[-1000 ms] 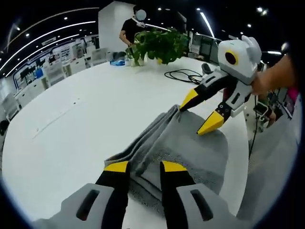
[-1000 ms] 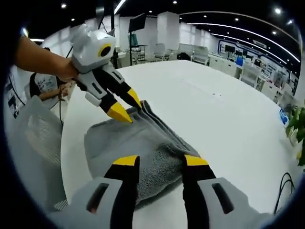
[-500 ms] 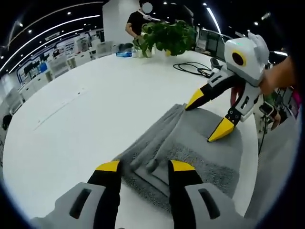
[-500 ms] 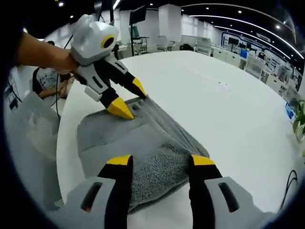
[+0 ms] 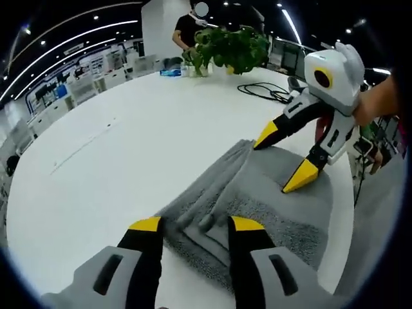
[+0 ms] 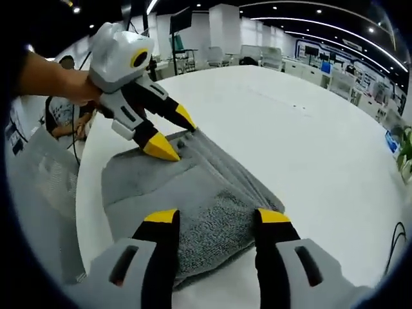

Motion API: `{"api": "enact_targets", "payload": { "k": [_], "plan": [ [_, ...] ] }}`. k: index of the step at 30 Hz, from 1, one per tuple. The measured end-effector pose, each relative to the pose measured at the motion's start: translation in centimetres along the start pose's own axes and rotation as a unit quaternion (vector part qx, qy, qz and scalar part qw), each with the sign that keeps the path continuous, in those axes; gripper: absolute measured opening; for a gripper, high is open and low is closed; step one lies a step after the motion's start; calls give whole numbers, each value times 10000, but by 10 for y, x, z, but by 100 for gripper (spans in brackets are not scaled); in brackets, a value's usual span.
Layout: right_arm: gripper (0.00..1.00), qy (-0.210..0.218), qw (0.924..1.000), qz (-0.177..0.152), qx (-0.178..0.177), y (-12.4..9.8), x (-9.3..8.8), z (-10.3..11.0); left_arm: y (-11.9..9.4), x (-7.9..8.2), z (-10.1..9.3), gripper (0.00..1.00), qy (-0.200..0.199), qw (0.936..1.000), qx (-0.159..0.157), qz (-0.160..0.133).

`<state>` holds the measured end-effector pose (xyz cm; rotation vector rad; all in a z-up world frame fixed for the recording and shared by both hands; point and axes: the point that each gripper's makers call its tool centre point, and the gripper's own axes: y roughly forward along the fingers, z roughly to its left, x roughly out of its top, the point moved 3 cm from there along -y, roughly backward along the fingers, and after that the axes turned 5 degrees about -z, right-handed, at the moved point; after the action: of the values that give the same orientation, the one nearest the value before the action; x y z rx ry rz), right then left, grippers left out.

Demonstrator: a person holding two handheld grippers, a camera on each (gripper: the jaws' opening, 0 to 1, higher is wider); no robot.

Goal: Fold the towel on the table until its edges align and the towel forms a compact rectangular stack.

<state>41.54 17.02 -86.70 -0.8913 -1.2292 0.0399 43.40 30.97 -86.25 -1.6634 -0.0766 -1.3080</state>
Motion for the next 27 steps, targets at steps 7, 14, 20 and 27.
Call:
{"api": "enact_targets", "payload": {
  "k": [7, 14, 20, 27],
  "plan": [
    [50, 219, 9994, -205, -178, -14, 4, -5, -6, 3, 20, 40, -10, 9987, 497, -53],
    [50, 154, 9992, -228, -282, -28, 2, -5, -10, 8, 23, 42, 166, 9965, 825, -15],
    [51, 63, 9991, -300, -284, -34, 7, -3, -23, 17, 22, 41, 275, 9961, 835, -121],
    [57, -34, 9989, -399, -237, -42, 13, 10, -40, 17, 13, 45, 335, 9972, 626, -218]
  ]
}}
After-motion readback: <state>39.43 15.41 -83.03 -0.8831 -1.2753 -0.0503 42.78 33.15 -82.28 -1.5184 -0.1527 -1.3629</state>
